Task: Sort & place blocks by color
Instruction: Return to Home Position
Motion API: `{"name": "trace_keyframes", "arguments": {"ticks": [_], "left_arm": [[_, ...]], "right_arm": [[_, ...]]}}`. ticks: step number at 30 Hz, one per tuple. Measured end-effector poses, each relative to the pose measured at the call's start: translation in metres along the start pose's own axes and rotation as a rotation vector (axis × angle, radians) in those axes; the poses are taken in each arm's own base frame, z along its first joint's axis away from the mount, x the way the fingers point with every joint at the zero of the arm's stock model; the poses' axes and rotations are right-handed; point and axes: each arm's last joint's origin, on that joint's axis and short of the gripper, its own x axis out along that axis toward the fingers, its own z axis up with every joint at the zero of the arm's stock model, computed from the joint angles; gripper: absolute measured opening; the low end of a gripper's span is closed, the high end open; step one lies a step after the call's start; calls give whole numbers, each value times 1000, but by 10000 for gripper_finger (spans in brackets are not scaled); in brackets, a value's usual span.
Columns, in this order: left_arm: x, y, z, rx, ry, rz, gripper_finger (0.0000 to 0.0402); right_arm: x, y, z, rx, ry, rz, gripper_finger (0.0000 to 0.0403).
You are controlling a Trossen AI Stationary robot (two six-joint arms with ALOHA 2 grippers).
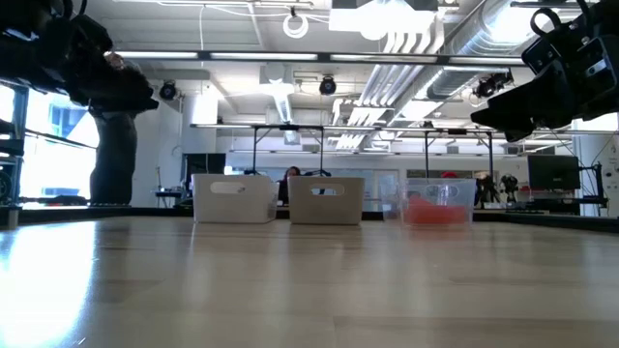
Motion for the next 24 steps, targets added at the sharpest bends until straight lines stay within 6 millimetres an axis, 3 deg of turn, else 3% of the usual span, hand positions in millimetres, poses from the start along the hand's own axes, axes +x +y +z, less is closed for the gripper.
{"name": "trace_keyframes", "arguments": {"ticks": [8,13,24], "left_arm": [[0,-1,6,-5,-71,-18,175],[13,1,-9,-37,-132,-52,175],[13,0,-5,44,-191,-77,175]], "right_arm": [[0,0,0,0,0,0,190],[0,0,0,0,0,0,190],[0,0,0,0,0,0,190]]}}
